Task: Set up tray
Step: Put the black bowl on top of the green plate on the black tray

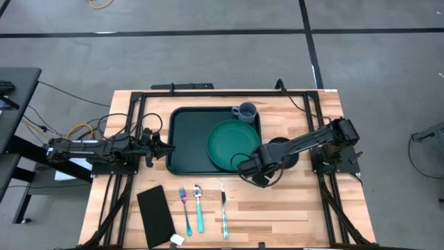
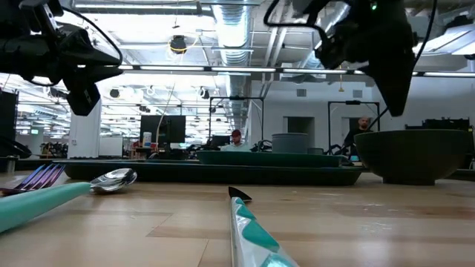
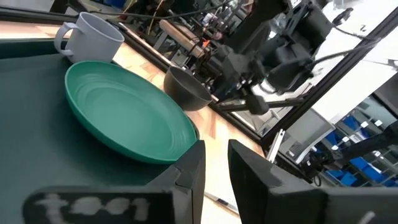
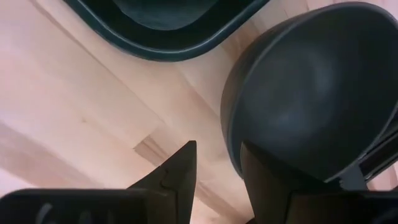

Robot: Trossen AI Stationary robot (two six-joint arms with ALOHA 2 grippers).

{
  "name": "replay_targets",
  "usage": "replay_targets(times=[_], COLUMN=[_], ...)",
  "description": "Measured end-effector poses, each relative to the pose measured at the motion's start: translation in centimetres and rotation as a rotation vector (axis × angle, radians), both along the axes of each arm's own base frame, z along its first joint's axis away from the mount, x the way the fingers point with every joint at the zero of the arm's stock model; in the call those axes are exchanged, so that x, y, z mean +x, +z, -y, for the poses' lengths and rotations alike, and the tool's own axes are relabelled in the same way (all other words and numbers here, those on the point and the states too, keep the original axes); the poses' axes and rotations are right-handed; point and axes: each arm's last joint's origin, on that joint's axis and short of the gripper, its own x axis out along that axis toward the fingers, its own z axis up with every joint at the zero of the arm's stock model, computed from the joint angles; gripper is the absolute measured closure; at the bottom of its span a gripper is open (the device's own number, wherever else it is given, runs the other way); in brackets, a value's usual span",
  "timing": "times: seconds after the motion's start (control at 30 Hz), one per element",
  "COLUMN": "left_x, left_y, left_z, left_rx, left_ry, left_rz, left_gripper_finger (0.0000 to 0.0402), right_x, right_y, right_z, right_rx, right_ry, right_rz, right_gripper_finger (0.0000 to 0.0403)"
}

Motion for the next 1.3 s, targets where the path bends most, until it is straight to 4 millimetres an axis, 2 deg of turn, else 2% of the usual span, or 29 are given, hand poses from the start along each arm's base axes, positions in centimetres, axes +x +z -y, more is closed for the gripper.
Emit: replay_targets(times=[0.17, 0.43, 0.57, 0.83, 1.03, 1.3], left_x=[0.0, 0.0, 0.0, 0.0, 0.0, 0.0], left_y=[0.0, 0.0, 0.0, 0.0, 0.0, 0.0], left_z=[0.0, 0.0, 0.0, 0.0, 0.0, 0.0], left_rx=[-0.002, -0.004, -0.005, -0.007, -0.007, -0.006], left_ry=[-0.001, 0.0, -0.002, -0.002, -0.002, -0.002], left_rz=[-0.001, -0.001, -0.001, -0.001, -0.001, -0.001], left_gripper_finger=[0.0345, 0.0345, 0.0345, 0.0345, 0.0345, 0.0345], right_x=[0.5, 0.9, 0.7, 0.1, 0.1, 0.2], right_y=[-0.8, -1.0, -2.0, -2.9, -3.0, -1.9], right_z=[0.2, 0.6, 1.0, 1.4, 1.4, 1.4], right_rx=[-0.004, -0.021, -0.012, -0.027, -0.026, -0.017], right_ry=[-0.005, 0.005, -0.01, -0.045, -0.045, -0.046], right_rz=[-0.014, 0.026, 0.012, -0.021, -0.022, 0.018], right_gripper_finger=[0.0284, 0.0284, 0.0285, 0.0288, 0.031, 0.0321])
